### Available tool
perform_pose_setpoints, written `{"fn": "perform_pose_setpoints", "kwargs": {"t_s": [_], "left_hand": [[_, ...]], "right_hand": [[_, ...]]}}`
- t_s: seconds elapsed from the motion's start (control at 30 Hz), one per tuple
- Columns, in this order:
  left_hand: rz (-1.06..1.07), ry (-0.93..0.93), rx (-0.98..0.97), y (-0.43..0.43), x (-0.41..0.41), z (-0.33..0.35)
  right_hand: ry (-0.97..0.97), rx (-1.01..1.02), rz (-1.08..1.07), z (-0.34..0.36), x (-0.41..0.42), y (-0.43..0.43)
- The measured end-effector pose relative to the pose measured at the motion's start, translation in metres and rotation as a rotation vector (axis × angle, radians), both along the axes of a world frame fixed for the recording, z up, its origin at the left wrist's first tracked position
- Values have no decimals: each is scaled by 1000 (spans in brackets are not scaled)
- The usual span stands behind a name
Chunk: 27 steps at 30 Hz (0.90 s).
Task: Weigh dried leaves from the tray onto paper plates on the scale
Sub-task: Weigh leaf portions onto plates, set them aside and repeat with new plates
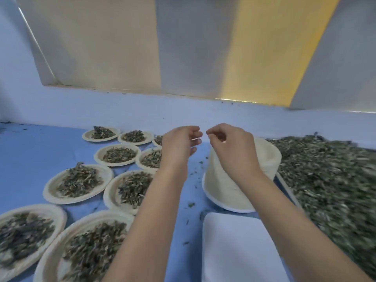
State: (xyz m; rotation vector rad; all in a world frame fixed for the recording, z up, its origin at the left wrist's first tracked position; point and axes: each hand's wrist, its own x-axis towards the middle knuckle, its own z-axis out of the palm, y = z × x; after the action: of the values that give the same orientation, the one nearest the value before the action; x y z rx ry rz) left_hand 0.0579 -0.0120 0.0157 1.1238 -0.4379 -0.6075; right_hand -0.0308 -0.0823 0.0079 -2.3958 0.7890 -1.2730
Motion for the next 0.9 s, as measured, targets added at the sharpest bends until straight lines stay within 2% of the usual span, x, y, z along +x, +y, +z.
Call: {"fn": "perform_pose_setpoints", "kwargs": {"t_s": [0.1, 0.2, 0.33, 0.73, 0.9], "left_hand": [[-25, 37, -1, 5, -29, -16], [5, 38, -1, 6, -44, -26], [32, 66, -1, 4, -51, -36], [10, 60, -3, 1, -62, -41], [20, 29, -8, -1, -69, -41]], "right_hand": [[383, -147, -127, -14, -35, -16], [515, -197, -108, -22, -46, -18], [572, -323, -123, -25, -44, -20], [616, -352, -129, -25, -42, -19], [519, -364, -106, -25, -45, -19]]}}
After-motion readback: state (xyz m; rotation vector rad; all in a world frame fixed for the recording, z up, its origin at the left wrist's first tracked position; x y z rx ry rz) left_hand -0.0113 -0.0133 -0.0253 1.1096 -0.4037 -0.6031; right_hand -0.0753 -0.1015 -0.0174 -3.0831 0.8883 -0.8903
